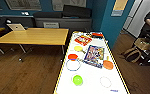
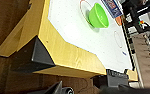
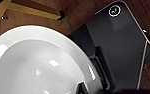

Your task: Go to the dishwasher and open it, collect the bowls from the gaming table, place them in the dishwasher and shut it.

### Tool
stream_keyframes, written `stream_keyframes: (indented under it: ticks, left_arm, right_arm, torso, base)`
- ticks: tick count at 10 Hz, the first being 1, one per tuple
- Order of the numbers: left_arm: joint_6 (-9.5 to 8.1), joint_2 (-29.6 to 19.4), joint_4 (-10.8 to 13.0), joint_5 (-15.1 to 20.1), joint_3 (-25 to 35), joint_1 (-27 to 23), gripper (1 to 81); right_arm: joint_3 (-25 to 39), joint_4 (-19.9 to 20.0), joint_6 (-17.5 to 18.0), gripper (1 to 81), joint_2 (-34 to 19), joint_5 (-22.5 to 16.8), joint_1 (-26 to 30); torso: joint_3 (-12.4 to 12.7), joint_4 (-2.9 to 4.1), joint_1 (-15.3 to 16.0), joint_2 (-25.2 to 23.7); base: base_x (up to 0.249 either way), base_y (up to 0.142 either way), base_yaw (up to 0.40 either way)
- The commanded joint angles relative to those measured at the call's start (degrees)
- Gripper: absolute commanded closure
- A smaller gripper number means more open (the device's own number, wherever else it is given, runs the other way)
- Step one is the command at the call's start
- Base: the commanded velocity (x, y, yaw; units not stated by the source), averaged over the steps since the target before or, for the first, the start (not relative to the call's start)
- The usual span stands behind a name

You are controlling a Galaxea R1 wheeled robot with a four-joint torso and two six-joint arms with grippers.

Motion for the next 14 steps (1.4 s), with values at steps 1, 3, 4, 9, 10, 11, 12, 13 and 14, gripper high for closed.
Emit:
stream_keyframes:
  ticks: [1, 3, 4, 9, 10, 11, 12, 13, 14]
  left_arm:
    - [-0.71, -3.3, -4.0, 12.0, 0.2, -12.2, 1.0]
    - [-4.23, -3.1, -4.4, 17.3, -2.2, -18.5, 1.0]
    - [-6.42, -2.4, -4.4, 19.9, -4.4, -22.0, 1.0]
    - [-14.76, 8.6, -1.9, 32.7, -16.8, -33.8, 1.0]
    - [-16.18, 9.7, -2.1, 32.4, -18.1, -34.8, 1.0]
    - [-20.17, 10.1, -2.7, 31.7, -18.5, -35.4, 1.0]
    - [-24.74, 10.0, -2.7, 29.5, -18.5, -35.6, 1.0]
    - [-28.63, 9.8, -2.7, 25.6, -18.1, -35.6, 1.0]
    - [-30.93, 10.4, -2.5, 24.2, -18.5, -35.7, 1.0]
  right_arm:
    - [0.0, -2.4, -0.2, 81.1, -1.3, -2.1, 0.4]
    - [-0.2, -2.4, -0.1, 81.1, -0.6, -2.9, 0.7]
    - [-0.2, -2.3, -0.1, 81.1, -0.3, -3.2, 1.0]
    - [0.0, -2.2, 0.3, 81.1, 0.7, -5.5, 2.2]
    - [0.0, -2.2, 0.4, 81.1, 0.7, -5.5, 2.2]
    - [-0.2, -2.1, 0.4, 81.1, 0.7, -5.5, 2.2]
    - [-0.2, -2.1, 0.4, 81.1, 0.7, -5.5, 2.2]
    - [-0.2, -2.1, 0.4, 81.1, 0.8, -5.5, 2.2]
    - [-0.2, -2.0, 0.4, 81.1, 0.9, -5.5, 2.3]
  torso:
    - [0.0, 0.00, 0.0, 0.0]
    - [0.0, 0.00, 0.0, 0.0]
    - [0.0, 0.00, 0.0, 0.0]
    - [0.0, 0.00, 0.0, 0.0]
    - [0.0, 0.00, 0.0, 0.0]
    - [0.0, 0.00, 0.0, 0.0]
    - [0.0, 0.00, 0.0, 0.0]
    - [0.0, 0.00, 0.0, 0.0]
    - [0.0, 0.00, 0.0, 0.0]
  base:
    - [0.000, 0.000, 0.000]
    - [0.000, 0.000, 0.000]
    - [0.000, 0.000, 0.000]
    - [0.000, 0.000, 0.000]
    - [0.000, 0.000, 0.000]
    - [0.000, 0.000, 0.000]
    - [0.000, 0.000, 0.000]
    - [0.000, 0.000, 0.000]
    - [0.000, 0.000, 0.000]
